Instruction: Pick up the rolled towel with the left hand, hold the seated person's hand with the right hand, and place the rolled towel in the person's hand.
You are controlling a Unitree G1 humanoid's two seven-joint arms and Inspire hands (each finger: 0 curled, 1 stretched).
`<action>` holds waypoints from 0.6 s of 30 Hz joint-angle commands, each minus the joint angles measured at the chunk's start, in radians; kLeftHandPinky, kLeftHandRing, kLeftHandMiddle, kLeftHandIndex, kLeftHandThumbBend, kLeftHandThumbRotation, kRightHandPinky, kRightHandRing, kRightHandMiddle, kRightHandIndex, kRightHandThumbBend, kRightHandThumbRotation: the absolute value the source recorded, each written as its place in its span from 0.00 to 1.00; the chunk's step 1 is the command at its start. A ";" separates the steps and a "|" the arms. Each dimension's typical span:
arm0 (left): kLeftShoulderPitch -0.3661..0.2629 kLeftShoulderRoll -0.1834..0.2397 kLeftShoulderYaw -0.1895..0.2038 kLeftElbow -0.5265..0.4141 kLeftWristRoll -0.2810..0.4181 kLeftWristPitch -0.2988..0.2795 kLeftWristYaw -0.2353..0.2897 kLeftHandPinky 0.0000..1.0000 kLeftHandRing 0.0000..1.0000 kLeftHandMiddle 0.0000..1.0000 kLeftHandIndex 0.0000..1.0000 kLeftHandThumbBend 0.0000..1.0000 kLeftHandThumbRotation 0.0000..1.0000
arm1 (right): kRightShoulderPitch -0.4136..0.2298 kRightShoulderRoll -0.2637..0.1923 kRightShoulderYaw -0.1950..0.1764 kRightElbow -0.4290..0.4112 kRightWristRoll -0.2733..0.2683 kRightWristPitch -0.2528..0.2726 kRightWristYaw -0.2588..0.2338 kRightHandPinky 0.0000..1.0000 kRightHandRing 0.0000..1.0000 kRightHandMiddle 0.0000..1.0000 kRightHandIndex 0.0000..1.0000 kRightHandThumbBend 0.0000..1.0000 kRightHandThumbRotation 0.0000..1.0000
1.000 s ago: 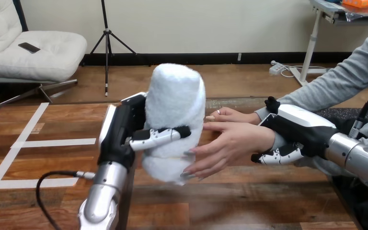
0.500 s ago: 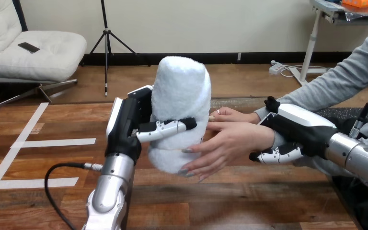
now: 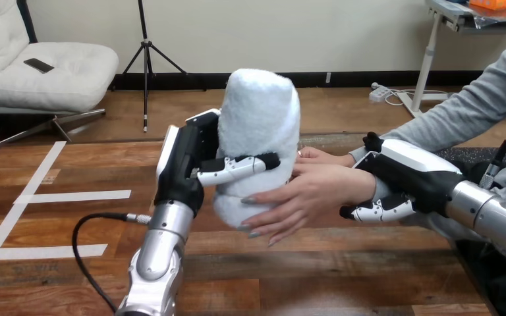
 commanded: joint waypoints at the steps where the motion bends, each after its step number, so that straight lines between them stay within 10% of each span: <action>1: -0.119 -0.012 0.017 0.009 -0.022 -0.044 -0.005 0.32 0.36 0.41 0.42 0.58 0.00 | -0.006 -0.008 -0.033 -0.045 0.030 -0.009 -0.006 0.23 0.27 0.33 0.34 0.47 0.34; 18: -0.147 -0.035 0.031 0.066 -0.045 -0.062 -0.023 0.32 0.36 0.41 0.42 0.58 0.00 | 0.001 -0.006 -0.042 -0.049 0.033 -0.008 0.003 0.23 0.26 0.32 0.35 0.48 0.35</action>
